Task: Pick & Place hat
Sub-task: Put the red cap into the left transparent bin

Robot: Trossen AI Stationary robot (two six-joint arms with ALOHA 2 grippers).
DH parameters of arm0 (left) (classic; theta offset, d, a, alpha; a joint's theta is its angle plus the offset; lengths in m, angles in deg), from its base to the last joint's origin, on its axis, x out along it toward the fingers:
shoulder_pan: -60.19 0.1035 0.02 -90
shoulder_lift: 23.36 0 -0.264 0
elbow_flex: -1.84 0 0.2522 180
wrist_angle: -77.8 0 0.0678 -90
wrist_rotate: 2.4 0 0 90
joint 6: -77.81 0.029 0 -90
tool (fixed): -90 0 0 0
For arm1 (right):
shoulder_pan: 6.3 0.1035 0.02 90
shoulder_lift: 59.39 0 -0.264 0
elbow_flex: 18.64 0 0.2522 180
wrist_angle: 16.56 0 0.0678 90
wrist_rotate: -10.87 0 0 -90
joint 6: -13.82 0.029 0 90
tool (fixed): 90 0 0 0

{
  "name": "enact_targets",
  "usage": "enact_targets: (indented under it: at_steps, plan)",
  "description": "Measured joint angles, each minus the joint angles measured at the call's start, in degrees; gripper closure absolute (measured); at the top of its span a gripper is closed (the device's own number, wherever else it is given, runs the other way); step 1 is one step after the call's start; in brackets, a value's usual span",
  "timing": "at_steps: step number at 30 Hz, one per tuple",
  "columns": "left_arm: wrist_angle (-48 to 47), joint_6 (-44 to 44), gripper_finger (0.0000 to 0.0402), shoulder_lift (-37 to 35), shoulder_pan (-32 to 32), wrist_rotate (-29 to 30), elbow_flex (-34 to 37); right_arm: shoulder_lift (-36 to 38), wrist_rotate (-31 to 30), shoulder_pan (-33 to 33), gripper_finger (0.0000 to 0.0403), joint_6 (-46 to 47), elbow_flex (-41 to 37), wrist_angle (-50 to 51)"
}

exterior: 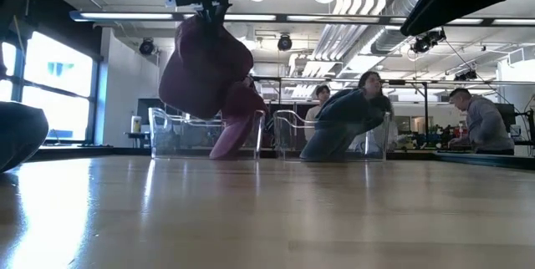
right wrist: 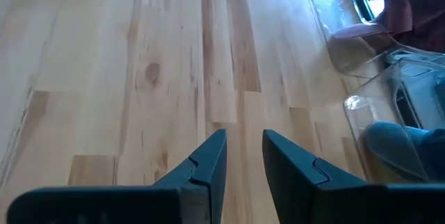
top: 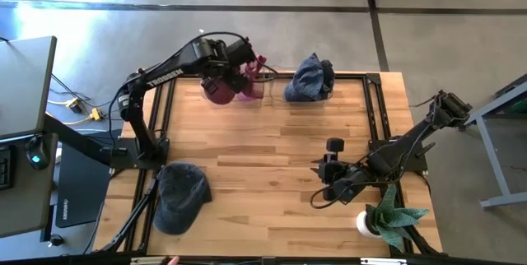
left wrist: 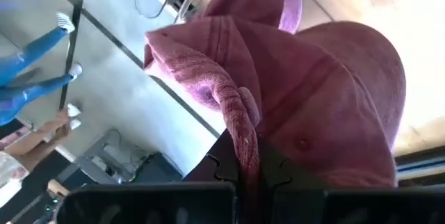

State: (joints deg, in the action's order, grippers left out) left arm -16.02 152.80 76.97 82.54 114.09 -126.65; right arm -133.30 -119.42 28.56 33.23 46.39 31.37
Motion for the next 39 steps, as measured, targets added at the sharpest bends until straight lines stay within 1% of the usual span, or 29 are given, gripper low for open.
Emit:
enact_targets:
  at_steps: [2,4,7,10,12,15,17,19,21,23,25,28,30,31,32,35,37,39]
  plan:
    - [2.49,1.92,0.0402,0.0,0.51,-0.16,0.08,0.0,-1.26,-0.01,0.0313,0.03,0.0,-0.04]
    - [3.55,2.81,0.0402,-0.08,0.63,1.56,-0.25,0.0,-3.46,-0.3,0.0313,0.01,0.0,-0.04]
    - [2.1,2.18,0.0402,-2.61,-0.15,2.2,-1.49,0.0,-4.24,-2.04,0.0313,0.05,0.0,-0.09]
    - [-1.01,-1.54,0.0402,-5.55,-2.98,1.1,-2.0,0.0,-3.75,-4.0,0.0313,0.46,0.0,-0.1]
    - [-2.16,-5.66,0.0402,-6.36,-6.11,-1.19,-1.99,-0.01,-3.72,-5.0,0.0313,1.35,0.0,-0.1]
    - [-4.9,-12.41,0.0401,-6.51,-11.3,-8.35,-1.95,0.0,-4.36,-5.75,0.0311,1.57,0.0,-0.97]
    - [-6.76,-17.88,0.0401,-6.51,-14.38,-13.1,-1.93,-0.01,-4.43,-6.19,0.0304,0.02,-0.02,-4.0]
    - [-8.25,-23.09,0.0401,-6.51,-17.4,-16.04,-1.9,-0.02,-3.87,-6.42,0.0292,-4.14,-0.04,-10.1]
    - [-8.06,-27.02,0.0401,-5.68,-20.27,-17.36,-1.89,-0.02,-2.31,-6.42,0.0274,-9.71,-0.04,-17.8]
    - [-7.58,-29.48,0.0401,-4.31,-22.7,-18.65,-1.79,-0.02,0.56,-6.4,0.025,-15.21,-0.04,-24.95]
    - [-6.74,-31.41,0.0401,-2.72,-24.61,-20.48,-1.6,-0.02,2.07,-6.37,0.0224,-19.17,-0.04,-31.0]
    - [-4.09,-33.41,0.0401,-0.65,-26.45,-24.53,-1.72,-0.39,3.73,-6.94,0.0187,-22.32,-0.02,-36.27]
    - [-2.87,-35.48,0.0401,0.2,-27.06,-27.32,-1.59,-1.39,4.74,-7.99,0.0168,-22.5,0.0,-37.9]
    - [-0.59,-36.13,0.0401,1.18,-27.13,-28.85,-1.94,-2.11,5.0,-8.42,0.0161,-22.25,0.0,-38.02]
    - [1.29,-36.33,0.0401,1.92,-27.09,-30.52,-2.02,-3.12,5.67,-8.94,0.0157,-22.03,0.0,-38.53]
    - [2.69,-37.57,0.0401,4.01,-26.95,-33.76,-1.47,-6.34,7.96,-10.08,0.0152,-22.03,-0.01,-41.48]
    - [6.5,-37.73,0.0401,5.48,-26.82,-35.12,-1.96,-8.01,7.64,-10.28,0.0152,-22.0,-0.02,-43.35]
    - [5.0,-37.55,0.0401,5.92,-26.84,-35.19,-1.52,-9.05,5.91,-10.36,0.0152,-21.89,-0.02,-44.51]
